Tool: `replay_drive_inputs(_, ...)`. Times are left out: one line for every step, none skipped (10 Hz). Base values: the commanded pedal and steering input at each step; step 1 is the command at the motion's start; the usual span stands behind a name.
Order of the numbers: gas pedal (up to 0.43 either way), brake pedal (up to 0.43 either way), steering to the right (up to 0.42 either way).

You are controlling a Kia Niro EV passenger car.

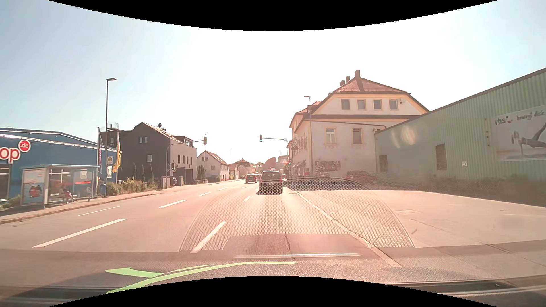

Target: Follow the waypoints while adhering to traffic rules and regulations

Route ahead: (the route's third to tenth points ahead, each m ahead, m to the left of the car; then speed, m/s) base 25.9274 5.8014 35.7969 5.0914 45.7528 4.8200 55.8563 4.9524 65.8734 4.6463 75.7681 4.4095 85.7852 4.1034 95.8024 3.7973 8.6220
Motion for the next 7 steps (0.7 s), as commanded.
replay_drive_inputs(0.039,0.0,-0.002)
replay_drive_inputs(0.039,0.0,-0.001)
replay_drive_inputs(0.039,0.0,-0.001)
replay_drive_inputs(0.039,0.0,-0.001)
replay_drive_inputs(0.039,0.0,-0.001)
replay_drive_inputs(0.039,0.0,-0.001)
replay_drive_inputs(0.039,0.0,-0.001)
